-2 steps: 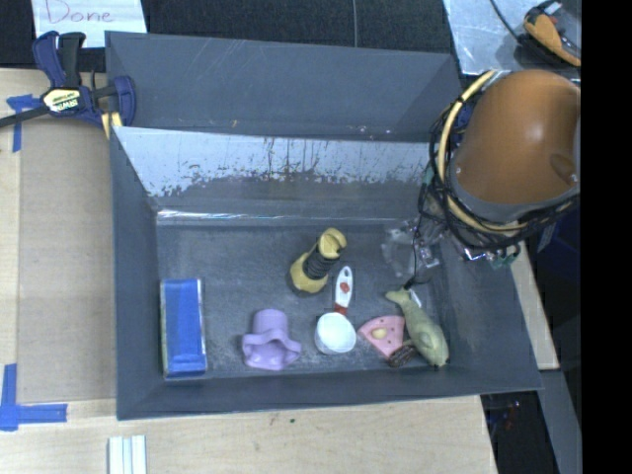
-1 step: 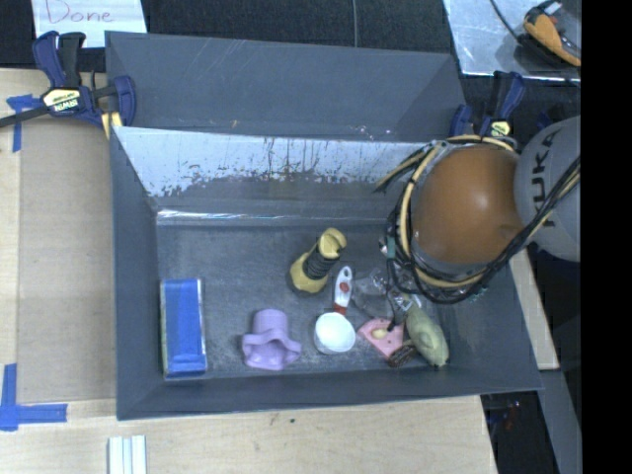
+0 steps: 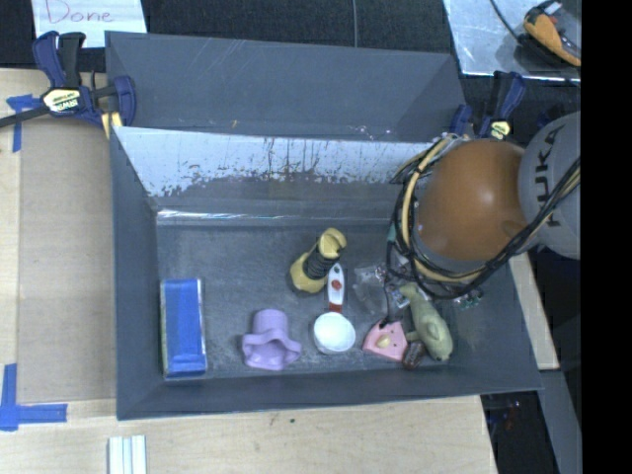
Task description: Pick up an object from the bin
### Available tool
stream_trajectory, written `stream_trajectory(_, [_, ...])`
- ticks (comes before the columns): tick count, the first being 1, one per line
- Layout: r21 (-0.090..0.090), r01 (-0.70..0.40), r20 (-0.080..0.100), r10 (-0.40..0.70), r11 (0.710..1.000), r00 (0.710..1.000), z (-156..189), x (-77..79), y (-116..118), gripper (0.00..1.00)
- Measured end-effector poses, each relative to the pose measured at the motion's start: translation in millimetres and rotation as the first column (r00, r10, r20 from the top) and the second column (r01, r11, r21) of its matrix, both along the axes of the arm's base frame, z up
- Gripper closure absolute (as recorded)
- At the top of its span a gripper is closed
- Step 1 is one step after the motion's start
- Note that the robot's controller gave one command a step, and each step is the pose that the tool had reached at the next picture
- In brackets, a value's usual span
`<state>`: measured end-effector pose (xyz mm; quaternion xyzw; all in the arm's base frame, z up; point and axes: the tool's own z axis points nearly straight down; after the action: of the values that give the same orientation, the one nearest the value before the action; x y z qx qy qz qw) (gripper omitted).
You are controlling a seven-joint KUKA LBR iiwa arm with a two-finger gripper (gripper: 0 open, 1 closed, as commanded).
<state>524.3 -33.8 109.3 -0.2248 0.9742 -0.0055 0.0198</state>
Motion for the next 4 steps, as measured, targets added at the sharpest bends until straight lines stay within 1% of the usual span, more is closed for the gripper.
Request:
stream_trajectory(1, [-0.008, -0.154, -0.009, 0.154, 0.988, 0.988, -35, 19.1, -4, 1.0])
stream_trajectory(2, [-0.007, -0.117, -0.008, 0.117, 0.993, 0.993, -35, 18.4, -5, 1.0])
stream_trajectory(3, [-0.003, -0.008, -0.005, 0.008, 1.0, 1.0, -15, 55.8, 15, 1.0])
stream_trajectory(4, [0.005, 0.214, -0.004, -0.214, 0.977, 0.977, 49, 33.3, -3, 1.0])
